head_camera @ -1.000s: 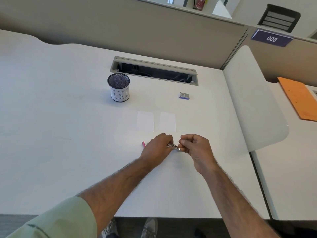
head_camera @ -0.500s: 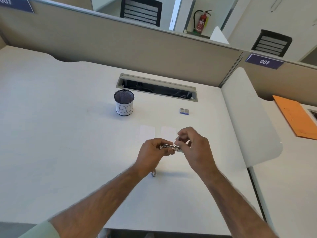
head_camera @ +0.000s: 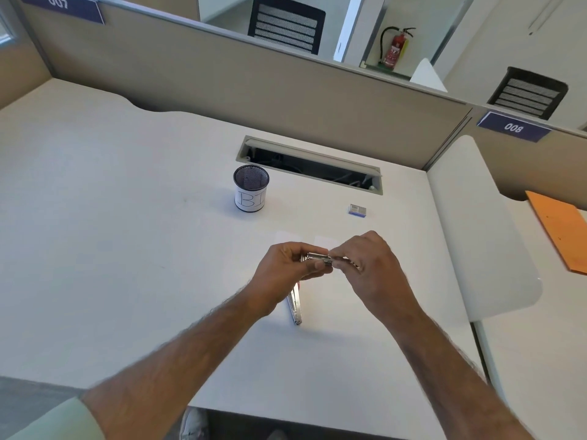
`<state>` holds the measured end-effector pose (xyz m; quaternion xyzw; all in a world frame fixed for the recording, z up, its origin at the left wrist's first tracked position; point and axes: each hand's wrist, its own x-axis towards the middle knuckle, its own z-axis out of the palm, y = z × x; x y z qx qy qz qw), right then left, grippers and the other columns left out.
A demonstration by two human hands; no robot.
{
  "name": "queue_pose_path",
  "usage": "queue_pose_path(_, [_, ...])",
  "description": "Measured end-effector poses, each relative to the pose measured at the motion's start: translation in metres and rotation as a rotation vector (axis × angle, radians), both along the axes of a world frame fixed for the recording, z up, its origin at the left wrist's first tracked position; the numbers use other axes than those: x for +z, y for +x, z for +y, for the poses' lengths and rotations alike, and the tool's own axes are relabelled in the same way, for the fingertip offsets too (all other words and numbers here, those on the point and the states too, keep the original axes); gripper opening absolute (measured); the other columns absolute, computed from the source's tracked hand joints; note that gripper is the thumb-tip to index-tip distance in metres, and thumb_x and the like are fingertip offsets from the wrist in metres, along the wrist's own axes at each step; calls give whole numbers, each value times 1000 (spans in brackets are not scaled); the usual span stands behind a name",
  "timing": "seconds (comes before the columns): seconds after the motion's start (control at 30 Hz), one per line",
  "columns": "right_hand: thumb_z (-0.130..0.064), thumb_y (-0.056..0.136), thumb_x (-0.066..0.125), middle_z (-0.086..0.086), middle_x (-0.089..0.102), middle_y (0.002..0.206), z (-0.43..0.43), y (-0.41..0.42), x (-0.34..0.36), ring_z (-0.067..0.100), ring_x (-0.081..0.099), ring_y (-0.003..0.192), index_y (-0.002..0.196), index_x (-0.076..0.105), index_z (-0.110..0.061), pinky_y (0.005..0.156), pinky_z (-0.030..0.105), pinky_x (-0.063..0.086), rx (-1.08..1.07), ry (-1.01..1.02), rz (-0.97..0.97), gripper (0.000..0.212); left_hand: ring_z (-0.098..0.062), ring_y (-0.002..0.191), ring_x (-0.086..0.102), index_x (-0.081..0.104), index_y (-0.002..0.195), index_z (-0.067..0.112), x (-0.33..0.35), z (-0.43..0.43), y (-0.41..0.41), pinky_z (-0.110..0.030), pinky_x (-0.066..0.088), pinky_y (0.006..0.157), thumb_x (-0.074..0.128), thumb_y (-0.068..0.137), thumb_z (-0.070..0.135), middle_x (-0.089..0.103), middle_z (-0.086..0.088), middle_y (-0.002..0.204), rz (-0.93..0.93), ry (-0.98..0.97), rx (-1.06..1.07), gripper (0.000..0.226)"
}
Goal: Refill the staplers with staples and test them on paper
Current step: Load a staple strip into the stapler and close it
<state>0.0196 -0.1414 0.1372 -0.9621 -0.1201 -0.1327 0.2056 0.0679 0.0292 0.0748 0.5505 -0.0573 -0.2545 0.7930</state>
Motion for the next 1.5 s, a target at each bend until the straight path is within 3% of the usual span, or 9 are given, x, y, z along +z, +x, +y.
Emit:
queue_pose_path(0.23, [-8, 86, 75, -8, 67, 80, -2, 0, 9, 15, 48, 83, 84, 73, -15, 71, 22, 37, 27, -13, 92, 8, -31, 95, 78, 77, 103, 3, -1, 3, -3, -28, 60, 85, 68, 91, -10, 79, -18, 100, 21, -56, -14, 21])
queue_pose_path(0.4, [-9, 90, 72, -8, 65, 85, -5, -3, 13, 16, 49, 83, 86, 72, -14, 67, 32, 47, 97, -69, 81, 7, -32, 95, 78, 76, 106, 2, -1, 4, -2, -29, 60, 85, 68, 91, -9, 79, -20, 100, 36, -68, -33, 20])
queue_pose_path(0.7, [-10, 94, 66, -4, 60, 95, -5, 3, 11, 17, 53, 90, 92, 72, -13, 73, 40, 51, 88, -73, 168, 7, -35, 97, 77, 77, 105, 3, -4, 3, 3, -33, 60, 89, 69, 91, -8, 78, -23, 102, 25, -74, -42, 19])
queue_pose_path(0.87, [4, 86, 71, 5, 63, 91, 0, 2, 17, 26, 58, 81, 94, 76, -9, 63, 37, 52, 110, -179, 65, 16, -32, 96, 78, 80, 101, 9, -3, 1, 3, -31, 60, 88, 67, 92, -7, 78, -20, 102, 45, -132, -13, 23])
queue_pose_path(1.0, [7, 85, 70, 7, 62, 93, -2, 5, 19, 29, 57, 82, 100, 77, -10, 68, 44, 51, 67, -186, -7, 24, -31, 96, 77, 81, 100, 12, 0, 1, 6, -31, 59, 88, 68, 91, -7, 78, -20, 103, 53, -181, 7, 24])
queue_pose_path(1.13, [3, 91, 67, 5, 64, 98, -4, 2, 24, 25, 57, 90, 104, 73, -8, 77, 32, 48, 26, -110, -69, 19, -31, 99, 77, 81, 102, 13, 3, 2, 7, -30, 59, 89, 66, 92, -6, 78, -19, 106, 66, -231, 4, 25])
queue_pose_path(1.27, [-1, 90, 70, 3, 70, 98, -5, 2, 36, 23, 62, 92, 108, 70, -9, 84, 7, 35, -7, -51, -67, 20, -30, 100, 76, 78, 105, 8, 4, 2, 5, -29, 59, 90, 61, 95, -9, 77, -20, 108, 144, -338, -24, 26])
queue_pose_path(1.37, [-4, 87, 75, -1, 70, 95, -5, 1, 48, 20, 65, 87, 105, 67, -12, 82, 9, 41, -11, 18, -61, 21, -28, 97, 77, 72, 108, 5, 5, 0, 3, -30, 59, 89, 61, 94, -9, 76, -20, 108, 189, -422, -44, 22])
queue_pose_path(1.5, [1, 81, 79, 4, 71, 83, -2, 1, 59, 24, 62, 77, 90, 71, -7, 73, 9, 30, 74, -154, -194, 15, -28, 95, 77, 68, 106, 4, 8, -3, 1, -32, 60, 88, 58, 95, -10, 76, -22, 107, 208, -471, -51, 21])
